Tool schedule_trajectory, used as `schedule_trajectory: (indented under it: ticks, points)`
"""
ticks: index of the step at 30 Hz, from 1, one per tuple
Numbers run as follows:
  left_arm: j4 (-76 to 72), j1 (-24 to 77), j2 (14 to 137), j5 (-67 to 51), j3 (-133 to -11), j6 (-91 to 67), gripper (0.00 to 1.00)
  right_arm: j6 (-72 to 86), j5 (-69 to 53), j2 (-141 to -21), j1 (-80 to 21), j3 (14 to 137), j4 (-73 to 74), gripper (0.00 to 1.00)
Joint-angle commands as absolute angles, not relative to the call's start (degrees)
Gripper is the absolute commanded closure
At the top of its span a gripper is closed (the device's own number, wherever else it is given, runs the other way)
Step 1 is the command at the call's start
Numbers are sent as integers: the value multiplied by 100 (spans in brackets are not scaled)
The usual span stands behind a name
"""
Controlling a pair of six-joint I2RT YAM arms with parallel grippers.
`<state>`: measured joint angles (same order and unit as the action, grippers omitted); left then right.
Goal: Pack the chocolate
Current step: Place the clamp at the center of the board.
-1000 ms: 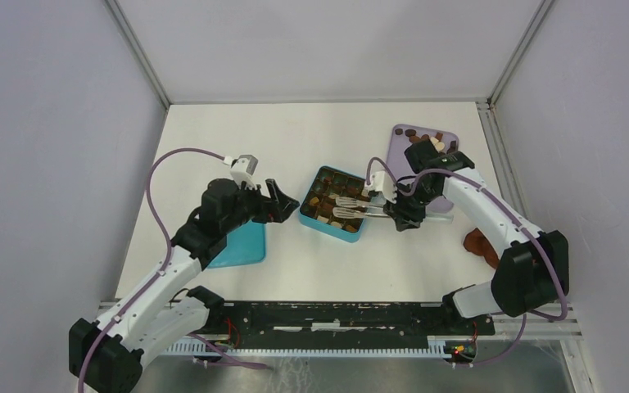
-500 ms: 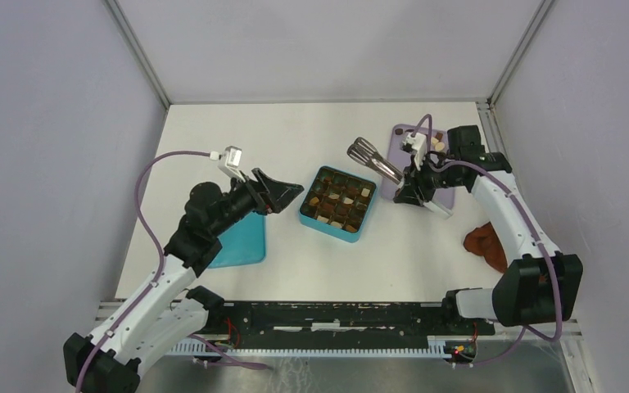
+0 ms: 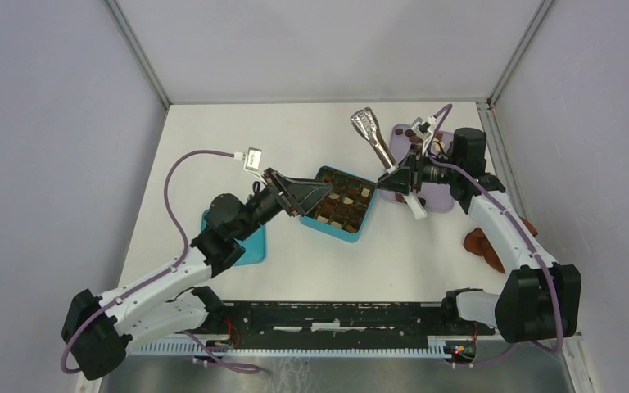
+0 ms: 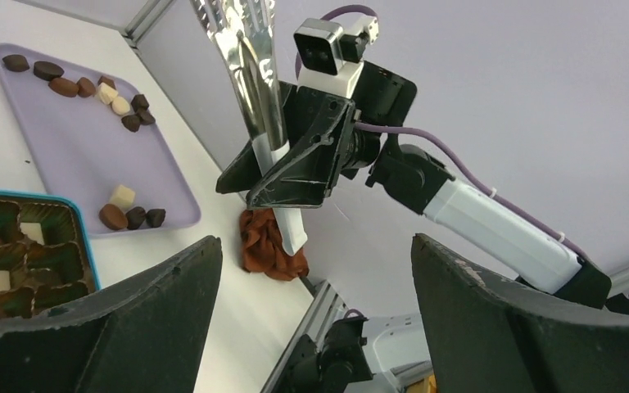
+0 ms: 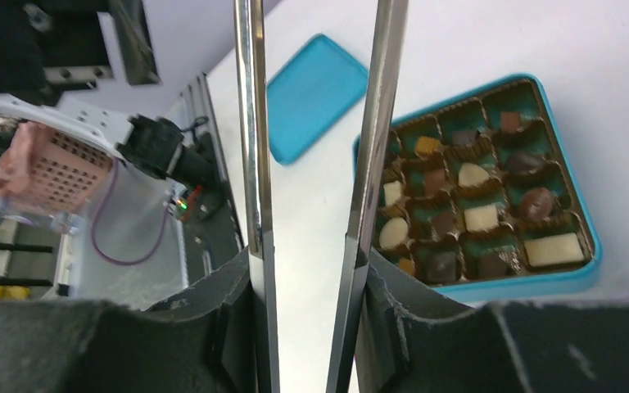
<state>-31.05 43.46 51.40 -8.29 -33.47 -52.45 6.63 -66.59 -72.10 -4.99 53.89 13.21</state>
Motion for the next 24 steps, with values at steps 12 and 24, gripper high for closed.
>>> schedule_trajectory:
  ticks: [12,24]
  points:
    - [-5124,4691,6750,-457,-4631,-5049,35,5584,-6907,-7014,-1571,5638,-3556,58]
    - [-5915,4693,6762,-620,-4598,-5148,36,7322,-6838,-7299,-1999,5774,-5457,58]
